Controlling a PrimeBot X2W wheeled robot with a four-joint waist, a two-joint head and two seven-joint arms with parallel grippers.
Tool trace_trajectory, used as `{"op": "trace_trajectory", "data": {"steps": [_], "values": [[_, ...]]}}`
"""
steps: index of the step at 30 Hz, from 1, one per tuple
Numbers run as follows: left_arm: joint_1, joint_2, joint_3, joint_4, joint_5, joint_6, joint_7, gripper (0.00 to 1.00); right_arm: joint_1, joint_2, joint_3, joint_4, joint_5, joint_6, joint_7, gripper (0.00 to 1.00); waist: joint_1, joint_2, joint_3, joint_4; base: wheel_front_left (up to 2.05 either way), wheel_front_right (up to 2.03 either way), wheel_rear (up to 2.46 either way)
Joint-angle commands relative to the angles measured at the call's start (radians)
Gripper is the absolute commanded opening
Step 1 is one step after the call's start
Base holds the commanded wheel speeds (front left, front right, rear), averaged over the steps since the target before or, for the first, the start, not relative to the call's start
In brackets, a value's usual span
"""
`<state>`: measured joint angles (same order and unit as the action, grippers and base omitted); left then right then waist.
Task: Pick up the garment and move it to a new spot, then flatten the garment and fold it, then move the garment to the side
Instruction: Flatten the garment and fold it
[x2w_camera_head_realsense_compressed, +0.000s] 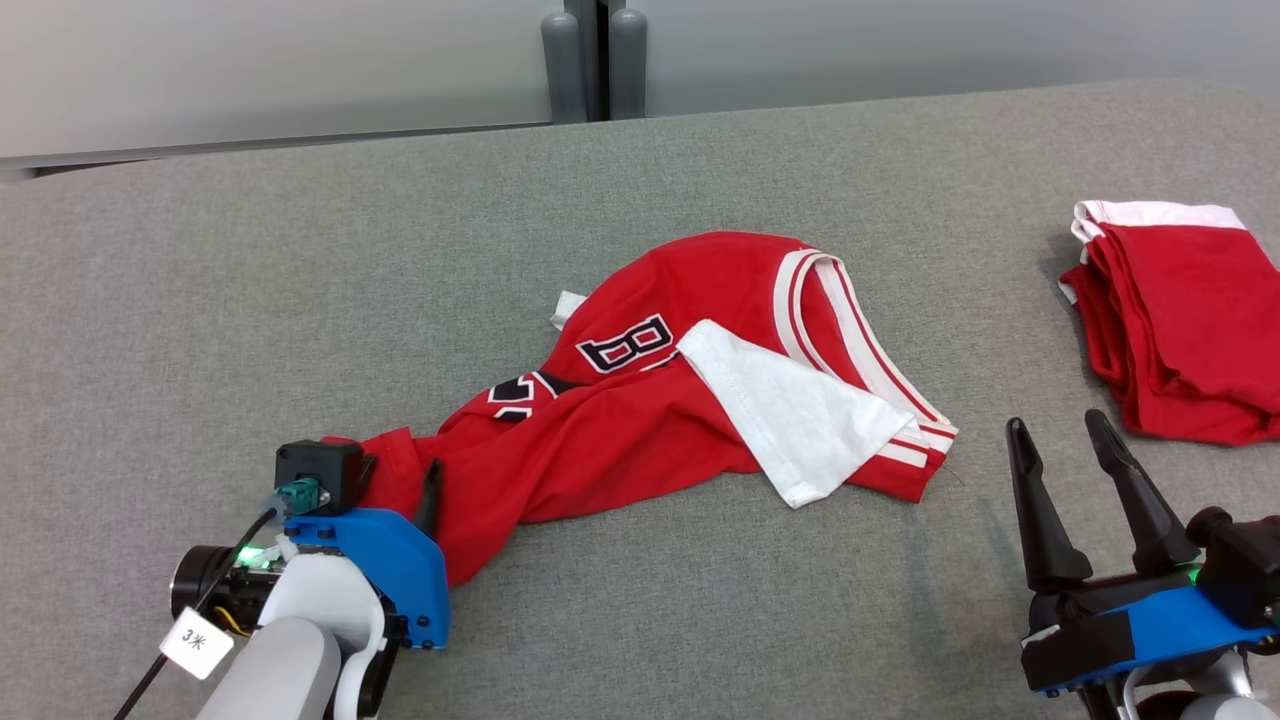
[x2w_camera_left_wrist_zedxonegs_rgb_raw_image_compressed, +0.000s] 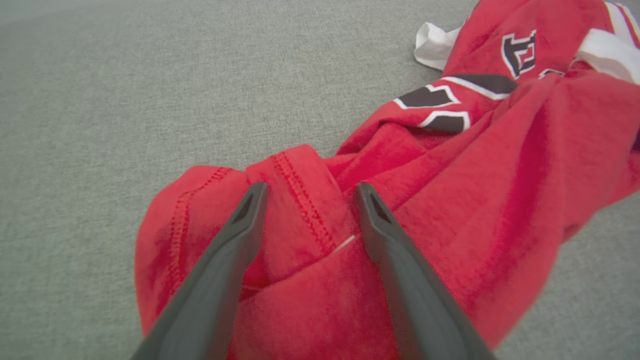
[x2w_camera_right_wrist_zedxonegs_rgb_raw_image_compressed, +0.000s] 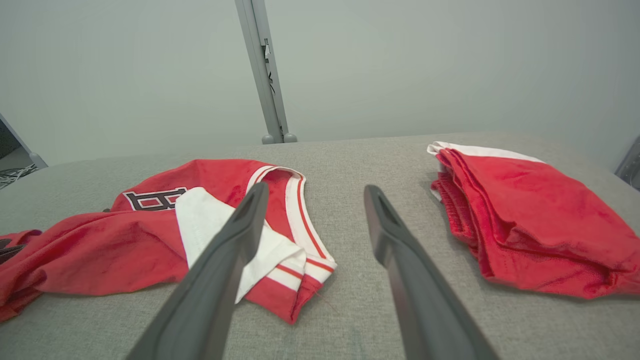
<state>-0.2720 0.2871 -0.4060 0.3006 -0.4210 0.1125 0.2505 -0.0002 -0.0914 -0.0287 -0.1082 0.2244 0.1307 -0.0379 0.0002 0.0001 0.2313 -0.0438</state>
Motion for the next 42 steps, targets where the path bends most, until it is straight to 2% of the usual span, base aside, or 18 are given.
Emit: {"op": "trace_trajectory", "data": {"steps": [1, 7, 15, 18, 25, 29, 32, 35, 36, 37, 38, 42], "values": [[-0.021, 0.005, 0.005, 0.002, 0.007, 0.013, -0.004, 0.0, -0.013, 0.002, -0.002, 0.003, 0.007, 0.0, -0.007, 1.0, -0.0002, -0.0001, 0.002, -0.001, 0.0, 0.0, 0.0], [-0.038, 0.013, 0.018, 0.01, 0.012, 0.031, -0.025, 0.0, -0.022, 0.006, -0.003, 0.005, 0.008, 0.0, -0.01, 1.0, -0.0002, -0.0001, 0.008, 0.002, 0.0, 0.0, 0.0], [-0.127, 0.029, 0.048, -0.057, 0.042, 0.036, -0.157, 0.0, -0.028, 0.01, 0.001, 0.016, 0.021, 0.0, -0.014, 1.0, -0.0002, -0.0001, -0.003, 0.0, 0.0, 0.0, 0.0], [-0.137, 0.048, 0.078, -0.099, 0.037, 0.056, -0.174, 0.0, -0.027, 0.012, 0.003, 0.02, 0.023, 0.0, -0.011, 1.0, -0.0002, -0.0001, -0.01, -0.003, 0.0, 0.0, 0.0], [-0.034, 0.09, 0.172, -0.213, -0.025, 0.104, -0.169, 0.0, -0.009, 0.015, -0.007, 0.019, 0.033, 0.0, -0.012, 1.0, -0.0002, -0.0001, -0.014, -0.004, 0.0, 0.0, 0.0], [0.034, 0.105, 0.229, -0.2, -0.065, 0.129, -0.17, 0.0, -0.01, 0.019, -0.009, 0.016, 0.037, 0.0, -0.013, 1.0, -0.0002, -0.0001, -0.006, 0.005, 0.0, 0.0, 0.0], [0.043, 0.103, 0.251, -0.138, -0.101, 0.099, -0.195, 0.0, -0.022, 0.018, -0.007, 0.016, 0.038, 0.0, -0.01, 1.0, -0.0002, -0.0001, 0.006, 0.01, 0.0, 0.0, 0.0], [0.023, 0.083, 0.244, -0.049, -0.13, 0.05, -0.233, 0.0, -0.035, 0.014, -0.003, 0.017, 0.038, 0.0, -0.008, 1.0, -0.0002, -0.0001, 0.014, 0.012, 0.0, 0.0, 0.0], [0.013, 0.072, 0.241, -0.025, -0.139, 0.035, -0.252, 0.33, -0.037, 0.012, -0.001, 0.017, 0.039, 0.0, -0.008, 1.0, -0.0002, -0.0001, 0.015, 0.011, 0.0, 0.0, 0.0], [0.007, 0.062, 0.24, -0.002, -0.145, 0.024, -0.268, 0.78, -0.037, 0.01, 0.0, 0.018, 0.04, 0.0, -0.011, 1.0, -0.0002, -0.0001, 0.016, 0.011, 0.0, 0.0, 0.0], [0.002, 0.058, 0.237, 0.02, -0.144, 0.016, -0.287, 1.0, -0.037, 0.008, -0.001, 0.018, 0.041, 0.0, -0.014, 1.0, -0.0002, -0.0001, 0.015, 0.011, 0.0, 0.0, 0.0], [-0.014, 0.039, 0.236, 0.071, -0.12, 0.016, -0.383, 1.0, -0.037, 0.004, 0.002, 0.01, 0.035, 0.0, -0.025, 1.0, -0.0002, -0.0001, 0.008, 0.009, 0.0, 0.0, 0.0]]}}
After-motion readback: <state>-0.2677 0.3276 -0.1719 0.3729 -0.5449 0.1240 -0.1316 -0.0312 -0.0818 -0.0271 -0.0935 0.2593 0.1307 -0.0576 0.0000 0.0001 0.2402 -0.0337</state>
